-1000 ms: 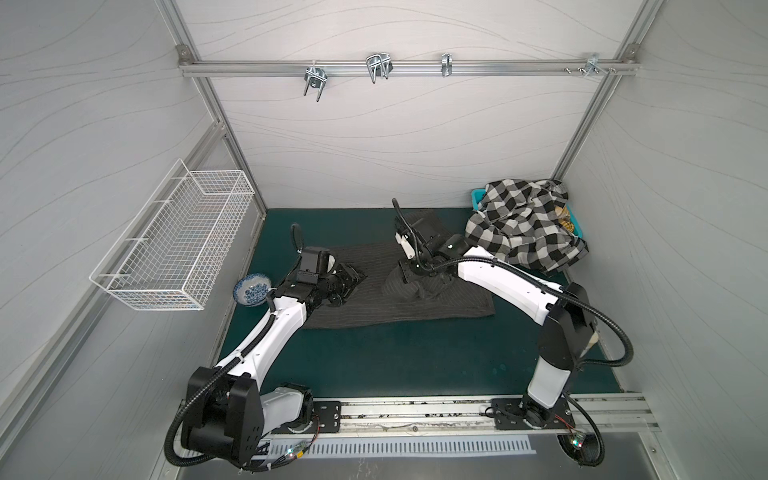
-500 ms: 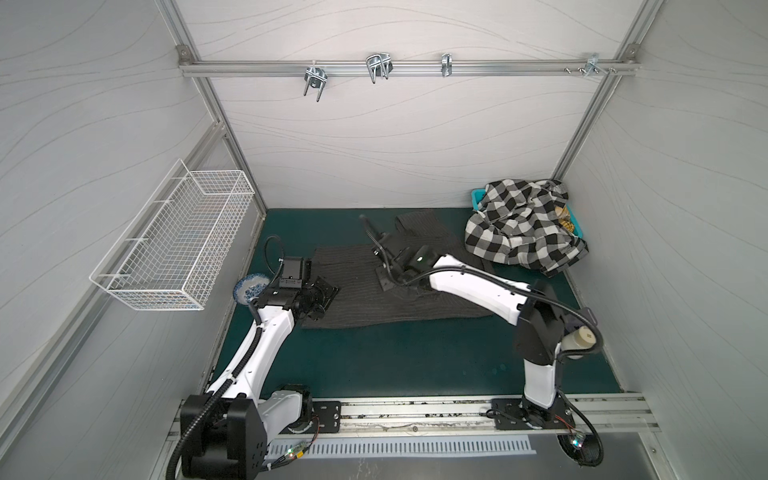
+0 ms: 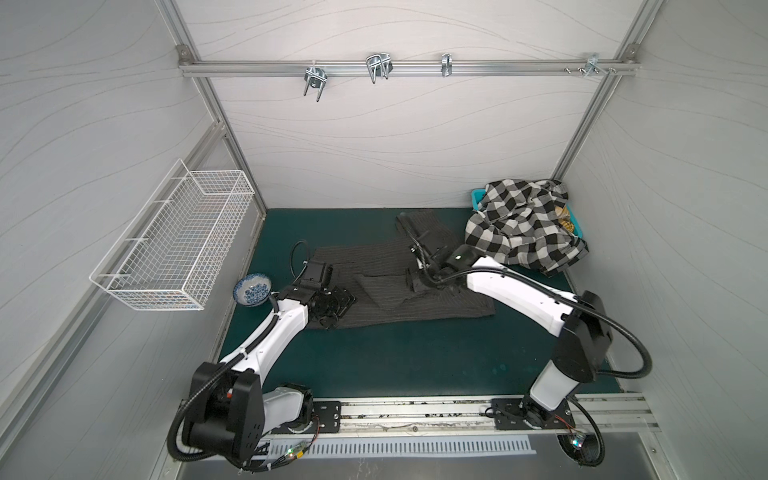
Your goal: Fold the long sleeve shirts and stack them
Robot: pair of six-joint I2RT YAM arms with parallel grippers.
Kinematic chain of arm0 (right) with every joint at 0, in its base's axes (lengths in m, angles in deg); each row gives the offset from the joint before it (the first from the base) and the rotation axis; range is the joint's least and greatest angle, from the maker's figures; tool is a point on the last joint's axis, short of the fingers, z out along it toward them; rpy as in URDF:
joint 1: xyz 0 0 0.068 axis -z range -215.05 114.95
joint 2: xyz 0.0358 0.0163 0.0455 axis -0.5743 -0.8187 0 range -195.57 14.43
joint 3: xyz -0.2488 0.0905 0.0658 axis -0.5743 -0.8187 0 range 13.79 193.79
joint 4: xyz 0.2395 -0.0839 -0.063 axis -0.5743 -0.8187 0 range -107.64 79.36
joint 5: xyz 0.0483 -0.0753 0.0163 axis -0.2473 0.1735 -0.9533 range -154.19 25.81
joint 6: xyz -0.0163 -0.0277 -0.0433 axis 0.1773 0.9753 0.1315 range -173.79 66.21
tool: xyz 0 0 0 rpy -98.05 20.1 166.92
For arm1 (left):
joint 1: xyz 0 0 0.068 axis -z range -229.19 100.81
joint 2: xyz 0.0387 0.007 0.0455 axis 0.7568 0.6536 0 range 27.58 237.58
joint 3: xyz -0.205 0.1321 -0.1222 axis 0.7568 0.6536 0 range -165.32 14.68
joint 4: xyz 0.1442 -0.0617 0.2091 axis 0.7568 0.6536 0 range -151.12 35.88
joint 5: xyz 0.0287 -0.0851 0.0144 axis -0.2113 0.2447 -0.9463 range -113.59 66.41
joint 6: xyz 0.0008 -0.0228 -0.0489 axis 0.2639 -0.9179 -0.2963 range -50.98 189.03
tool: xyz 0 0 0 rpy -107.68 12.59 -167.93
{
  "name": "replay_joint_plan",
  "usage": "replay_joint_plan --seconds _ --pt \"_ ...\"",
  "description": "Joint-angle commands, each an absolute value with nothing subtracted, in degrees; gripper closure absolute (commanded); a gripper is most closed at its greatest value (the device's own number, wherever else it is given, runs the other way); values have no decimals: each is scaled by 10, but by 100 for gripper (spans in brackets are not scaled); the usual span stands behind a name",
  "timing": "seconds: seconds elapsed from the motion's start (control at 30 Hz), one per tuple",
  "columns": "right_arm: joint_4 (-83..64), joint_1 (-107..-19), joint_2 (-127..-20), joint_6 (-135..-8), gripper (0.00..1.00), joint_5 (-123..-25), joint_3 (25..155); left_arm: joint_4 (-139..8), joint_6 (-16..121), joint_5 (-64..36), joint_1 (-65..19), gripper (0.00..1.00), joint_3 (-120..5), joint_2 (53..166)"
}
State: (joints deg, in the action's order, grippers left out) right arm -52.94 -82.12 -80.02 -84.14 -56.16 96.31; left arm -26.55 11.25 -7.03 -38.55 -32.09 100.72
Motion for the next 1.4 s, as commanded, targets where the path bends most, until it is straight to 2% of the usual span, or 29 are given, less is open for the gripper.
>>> replay_joint_plan --seconds 0.0,0.13,0.27,0.47,0.7,0.77,0.83,0.93,1.1,1.27,1.37 --pt "-560 -793 -793 -862 39 -606 931 -270 129 -95 -384 25 -447 1086" --pt "-553 -737 -779 -870 40 -646 894 -204 157 -133 -395 29 -563 1218" --pt "-547 -694 -781 -873 41 -682 866 -178 171 -131 -398 29 -644 1313" --pt "-539 -636 -794 -883 37 -733 847 -129 179 -140 -392 31 -709 1396" --pt "-523 -618 -804 -893 36 -748 831 -148 165 -111 -382 44 -719 1431" --pt "-520 -614 -805 -894 36 -748 826 -156 160 -103 -377 59 -718 1433" --pt "-520 -608 -807 -897 37 -750 824 -161 156 -98 -375 78 -715 1423" --pt "-514 -592 -813 -901 37 -766 823 -169 169 -101 -372 100 -715 1401" --pt "-491 -560 -826 -925 32 -813 826 -152 223 -119 -371 100 -700 1340" --pt "-467 -524 -852 -971 29 -861 827 -182 301 -197 -363 100 -577 1123" --pt "-433 -514 -869 -999 29 -892 819 -220 323 -199 -362 100 -488 1000"
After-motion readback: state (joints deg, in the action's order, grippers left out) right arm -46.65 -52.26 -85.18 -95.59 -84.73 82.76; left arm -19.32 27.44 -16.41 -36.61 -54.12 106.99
